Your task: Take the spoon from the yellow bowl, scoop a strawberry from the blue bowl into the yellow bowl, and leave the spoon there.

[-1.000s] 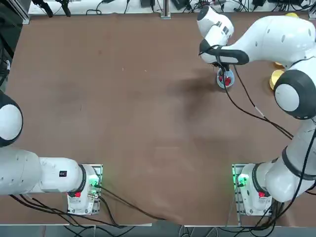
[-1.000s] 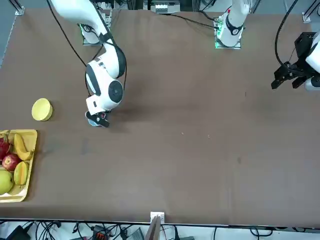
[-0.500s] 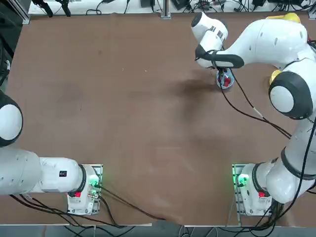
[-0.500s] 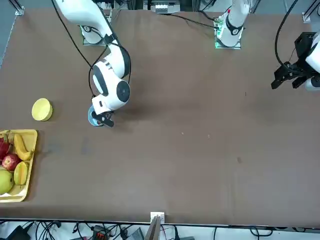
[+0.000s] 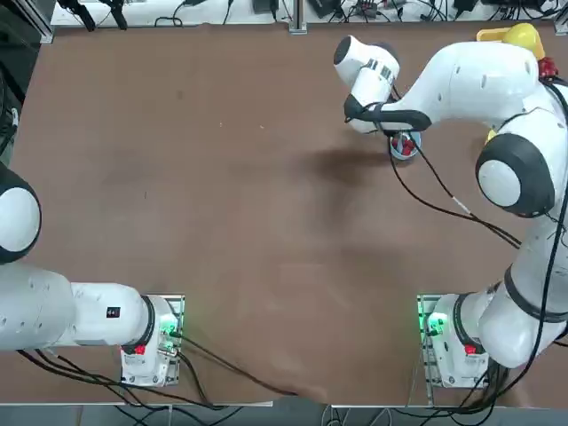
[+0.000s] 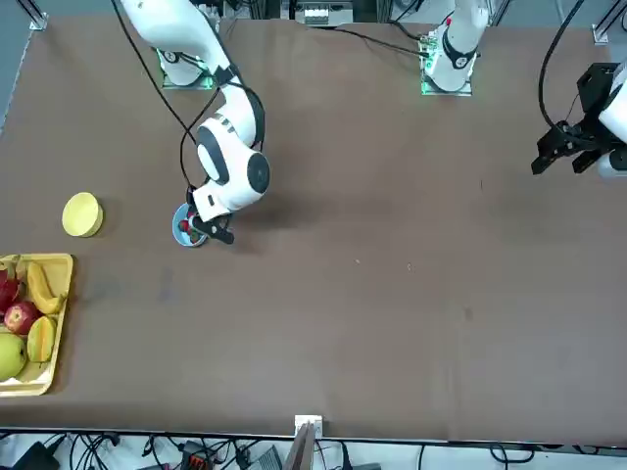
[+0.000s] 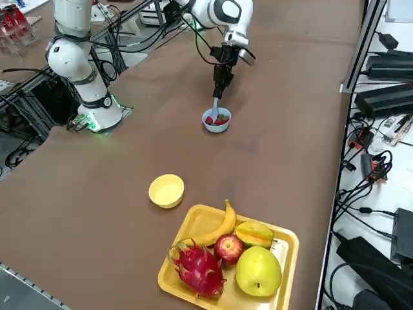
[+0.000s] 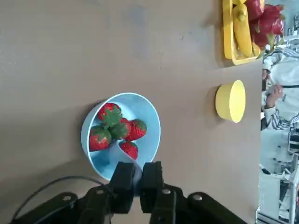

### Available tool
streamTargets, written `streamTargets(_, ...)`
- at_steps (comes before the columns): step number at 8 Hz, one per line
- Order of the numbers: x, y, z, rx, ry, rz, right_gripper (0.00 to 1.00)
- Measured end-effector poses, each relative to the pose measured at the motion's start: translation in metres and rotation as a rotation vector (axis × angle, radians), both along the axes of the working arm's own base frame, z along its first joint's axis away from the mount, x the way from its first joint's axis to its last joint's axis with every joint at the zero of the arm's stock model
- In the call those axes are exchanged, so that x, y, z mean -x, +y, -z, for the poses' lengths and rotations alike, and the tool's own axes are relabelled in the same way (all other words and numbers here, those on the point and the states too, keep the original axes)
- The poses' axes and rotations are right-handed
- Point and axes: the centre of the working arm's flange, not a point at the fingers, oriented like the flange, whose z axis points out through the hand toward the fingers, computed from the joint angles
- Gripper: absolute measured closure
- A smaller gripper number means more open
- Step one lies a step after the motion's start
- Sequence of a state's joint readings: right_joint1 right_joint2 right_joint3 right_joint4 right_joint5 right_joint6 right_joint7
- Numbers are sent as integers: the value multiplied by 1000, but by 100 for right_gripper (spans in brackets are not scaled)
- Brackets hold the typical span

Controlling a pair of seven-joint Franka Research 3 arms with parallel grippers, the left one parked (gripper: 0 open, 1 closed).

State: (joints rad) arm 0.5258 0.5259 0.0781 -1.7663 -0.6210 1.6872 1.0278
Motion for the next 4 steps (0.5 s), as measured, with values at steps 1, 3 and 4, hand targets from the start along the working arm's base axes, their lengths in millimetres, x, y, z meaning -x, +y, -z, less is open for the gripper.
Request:
streamTargets(1, 3, 5, 4, 16, 3, -19, 89)
streamTargets(3, 8, 14, 11, 50, 9, -48, 89)
streamTargets(4, 9, 18, 15, 76, 13, -59, 89)
